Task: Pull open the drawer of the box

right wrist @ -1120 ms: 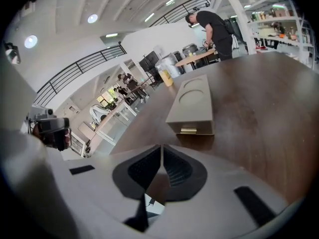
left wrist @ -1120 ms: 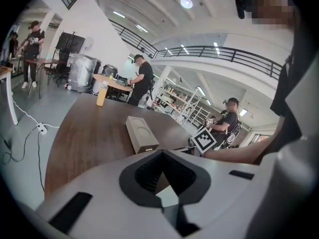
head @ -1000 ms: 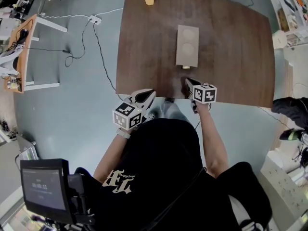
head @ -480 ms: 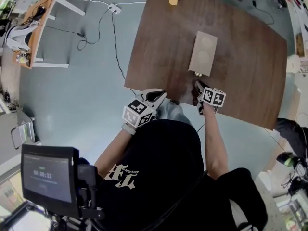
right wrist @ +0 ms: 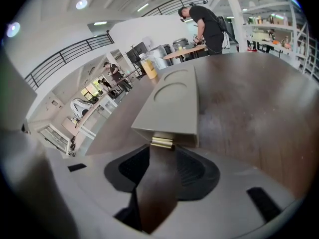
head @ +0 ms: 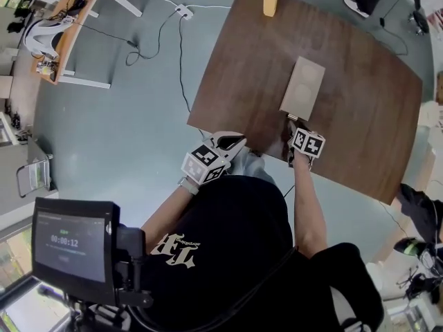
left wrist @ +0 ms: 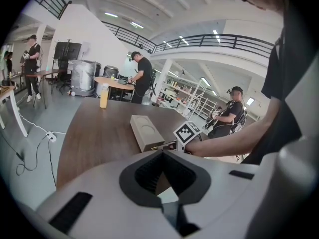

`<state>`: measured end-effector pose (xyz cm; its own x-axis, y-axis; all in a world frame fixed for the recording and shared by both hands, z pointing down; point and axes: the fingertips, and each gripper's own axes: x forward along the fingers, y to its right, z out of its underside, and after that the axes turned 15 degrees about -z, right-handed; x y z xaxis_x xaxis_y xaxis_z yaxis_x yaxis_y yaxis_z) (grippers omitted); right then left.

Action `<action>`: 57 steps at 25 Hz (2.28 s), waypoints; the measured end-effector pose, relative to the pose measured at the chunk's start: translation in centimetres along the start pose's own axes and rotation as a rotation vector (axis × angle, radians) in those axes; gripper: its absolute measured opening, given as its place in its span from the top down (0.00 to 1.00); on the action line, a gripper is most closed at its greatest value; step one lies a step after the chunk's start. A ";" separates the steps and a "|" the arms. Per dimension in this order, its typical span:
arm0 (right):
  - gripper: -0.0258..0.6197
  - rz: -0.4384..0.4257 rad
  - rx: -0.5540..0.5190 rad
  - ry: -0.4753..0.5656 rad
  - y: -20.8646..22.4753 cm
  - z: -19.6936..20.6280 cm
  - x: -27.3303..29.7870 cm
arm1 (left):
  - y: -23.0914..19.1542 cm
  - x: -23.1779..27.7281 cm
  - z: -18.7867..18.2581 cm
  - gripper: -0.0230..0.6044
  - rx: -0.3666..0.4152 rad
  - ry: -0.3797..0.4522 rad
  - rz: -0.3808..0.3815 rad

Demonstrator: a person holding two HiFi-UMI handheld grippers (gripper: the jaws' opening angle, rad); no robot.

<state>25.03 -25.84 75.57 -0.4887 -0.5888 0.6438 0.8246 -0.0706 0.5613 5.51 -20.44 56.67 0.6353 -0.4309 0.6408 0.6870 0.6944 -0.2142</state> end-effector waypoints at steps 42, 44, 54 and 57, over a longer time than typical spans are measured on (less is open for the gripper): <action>0.62 0.315 0.142 -0.122 2.7 0.3 2.5 | -2.4 -1.6 1.0 0.96 -0.108 0.027 -0.074; 0.62 0.355 0.147 -0.126 2.0 0.3 2.5 | -2.6 -2.8 1.4 0.96 -0.108 0.029 -0.073; 0.69 0.384 0.181 -0.138 2.3 0.1 2.5 | -2.3 -3.2 1.2 0.96 -0.112 0.043 -0.069; 0.69 0.383 0.188 -0.149 2.1 0.6 2.5 | -2.5 -3.5 1.6 0.96 -0.114 0.049 -0.069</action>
<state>25.36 -27.03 78.68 -0.2056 -0.4209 0.8835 0.8945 0.2853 0.3441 0.97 -19.77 56.16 0.5995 -0.5053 0.6207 0.7637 0.5933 -0.2546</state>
